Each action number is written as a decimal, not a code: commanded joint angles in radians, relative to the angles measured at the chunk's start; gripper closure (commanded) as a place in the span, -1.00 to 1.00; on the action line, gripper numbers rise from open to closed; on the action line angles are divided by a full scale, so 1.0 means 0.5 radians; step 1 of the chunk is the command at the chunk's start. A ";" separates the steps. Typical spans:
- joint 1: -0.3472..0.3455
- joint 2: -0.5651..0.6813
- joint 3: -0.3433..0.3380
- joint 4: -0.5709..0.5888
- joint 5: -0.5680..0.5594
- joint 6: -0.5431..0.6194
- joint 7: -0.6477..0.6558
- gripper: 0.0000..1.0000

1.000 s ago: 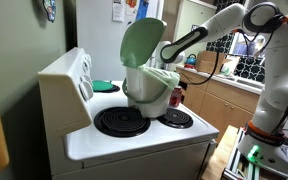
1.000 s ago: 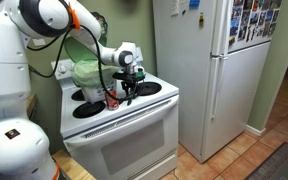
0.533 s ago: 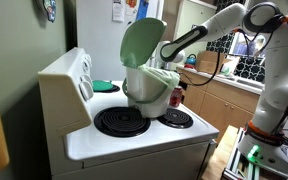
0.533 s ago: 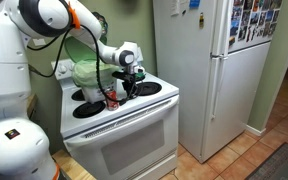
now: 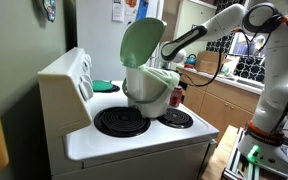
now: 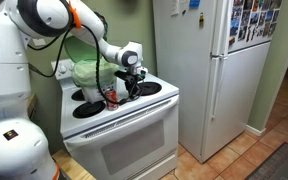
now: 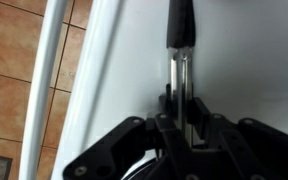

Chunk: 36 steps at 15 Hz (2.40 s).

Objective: Use the tongs to pick up the red can and put it in the bin

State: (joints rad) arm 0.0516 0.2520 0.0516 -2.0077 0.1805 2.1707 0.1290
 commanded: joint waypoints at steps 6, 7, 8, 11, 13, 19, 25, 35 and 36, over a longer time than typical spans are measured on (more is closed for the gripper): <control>-0.062 -0.035 -0.031 -0.046 0.117 -0.074 0.019 0.34; -0.064 -0.032 -0.030 -0.044 0.125 -0.078 0.017 0.33; -0.067 -0.031 -0.030 -0.043 0.132 -0.083 0.016 0.20; -0.073 -0.023 -0.028 -0.034 0.151 -0.098 0.010 -0.06; -0.076 -0.018 -0.026 -0.025 0.166 -0.114 0.009 0.01; -0.099 0.002 -0.024 0.000 0.246 -0.240 -0.013 -0.01; -0.131 0.042 -0.045 0.058 0.311 -0.416 -0.001 0.02; -0.166 0.052 -0.086 0.139 0.349 -0.529 0.019 0.19; -0.163 0.052 -0.085 0.143 0.349 -0.539 0.023 0.10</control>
State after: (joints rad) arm -0.0269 0.2673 0.0134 -1.9583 0.3319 1.9389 0.1335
